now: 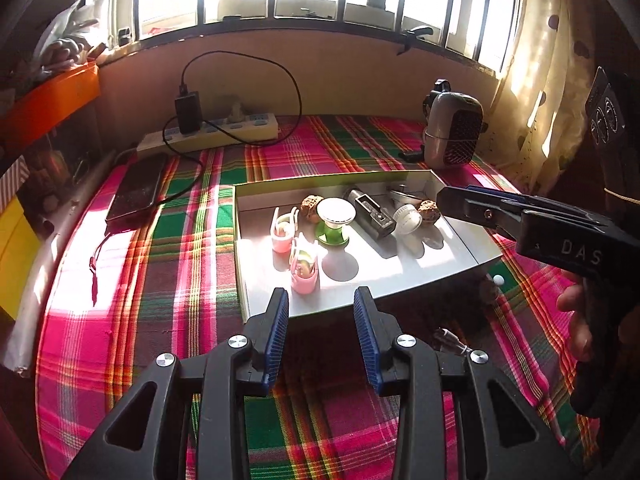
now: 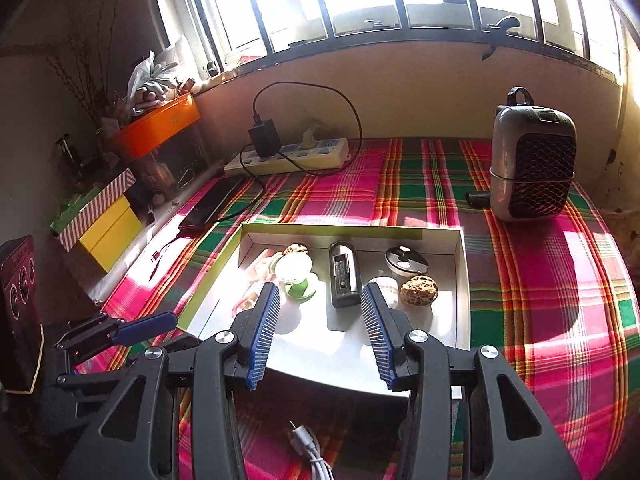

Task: Organize objects
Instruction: 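Withdraw both tools from the box toward the white cable and knob, then grasp the white USB cable with the left tool, then grasp the white knob on its round base with the right tool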

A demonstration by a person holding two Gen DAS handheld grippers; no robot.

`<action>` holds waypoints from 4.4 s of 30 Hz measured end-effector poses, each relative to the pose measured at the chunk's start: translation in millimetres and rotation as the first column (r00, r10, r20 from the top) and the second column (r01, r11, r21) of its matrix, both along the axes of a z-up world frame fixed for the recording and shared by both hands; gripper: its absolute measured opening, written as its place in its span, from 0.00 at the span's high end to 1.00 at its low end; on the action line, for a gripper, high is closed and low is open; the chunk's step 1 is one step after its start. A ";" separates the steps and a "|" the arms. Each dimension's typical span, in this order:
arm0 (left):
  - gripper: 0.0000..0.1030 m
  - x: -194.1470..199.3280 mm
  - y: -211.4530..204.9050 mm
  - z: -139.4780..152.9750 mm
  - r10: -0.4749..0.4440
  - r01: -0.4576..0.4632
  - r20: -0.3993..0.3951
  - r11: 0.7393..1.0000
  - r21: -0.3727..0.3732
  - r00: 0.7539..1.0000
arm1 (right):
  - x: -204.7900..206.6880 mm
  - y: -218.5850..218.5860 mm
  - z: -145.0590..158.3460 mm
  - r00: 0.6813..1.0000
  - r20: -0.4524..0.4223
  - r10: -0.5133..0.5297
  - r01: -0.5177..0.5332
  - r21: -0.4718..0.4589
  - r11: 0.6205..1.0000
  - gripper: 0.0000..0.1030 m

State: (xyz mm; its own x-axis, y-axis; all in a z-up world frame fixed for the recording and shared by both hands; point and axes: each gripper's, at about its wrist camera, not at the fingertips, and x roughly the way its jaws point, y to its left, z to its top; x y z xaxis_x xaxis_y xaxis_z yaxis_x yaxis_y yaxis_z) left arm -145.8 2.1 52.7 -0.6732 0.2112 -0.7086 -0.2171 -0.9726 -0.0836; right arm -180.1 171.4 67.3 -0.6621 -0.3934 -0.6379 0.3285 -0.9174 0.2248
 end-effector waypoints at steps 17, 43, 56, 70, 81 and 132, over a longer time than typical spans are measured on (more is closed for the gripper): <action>0.66 22.3 47.2 -25.7 -0.117 0.113 0.096 0.992 0.049 0.989 | 58.4 54.0 -24.4 0.992 0.001 -0.129 0.129 0.082 0.988 0.57; 0.65 -1.3 85.6 -44.9 -0.053 0.048 0.191 0.998 0.033 0.980 | 66.1 79.2 -58.3 0.982 0.076 -0.174 0.164 0.119 0.979 0.57; 0.65 2.0 101.6 -45.2 -0.104 0.115 0.174 0.992 -0.057 0.979 | 62.1 79.0 -60.0 0.982 0.085 -0.169 0.159 0.112 0.981 0.57; 0.65 12.2 67.1 -44.4 -0.080 0.102 0.221 0.991 -0.087 0.972 | 57.7 65.2 -61.1 0.986 0.092 -0.136 0.125 0.112 0.986 0.57; 0.65 20.5 41.0 -44.6 -0.035 0.050 0.262 0.998 -0.050 0.964 | 54.7 44.0 -63.8 0.990 0.100 -0.097 0.082 0.146 0.986 0.57; 0.84 19.2 22.6 -50.7 0.001 0.003 0.131 1.000 -0.030 0.991 | 31.4 33.2 -68.7 0.980 0.107 -0.169 0.141 0.231 0.963 0.57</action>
State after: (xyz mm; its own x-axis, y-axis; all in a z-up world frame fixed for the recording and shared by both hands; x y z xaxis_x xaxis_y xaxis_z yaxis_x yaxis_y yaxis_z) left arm -126.6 24.8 2.0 -0.5740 0.1893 -0.7966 -0.2074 -0.9748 -0.0822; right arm -148.7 204.6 -1.4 -0.6137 -0.1321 -0.7784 0.1603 -0.9862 0.0410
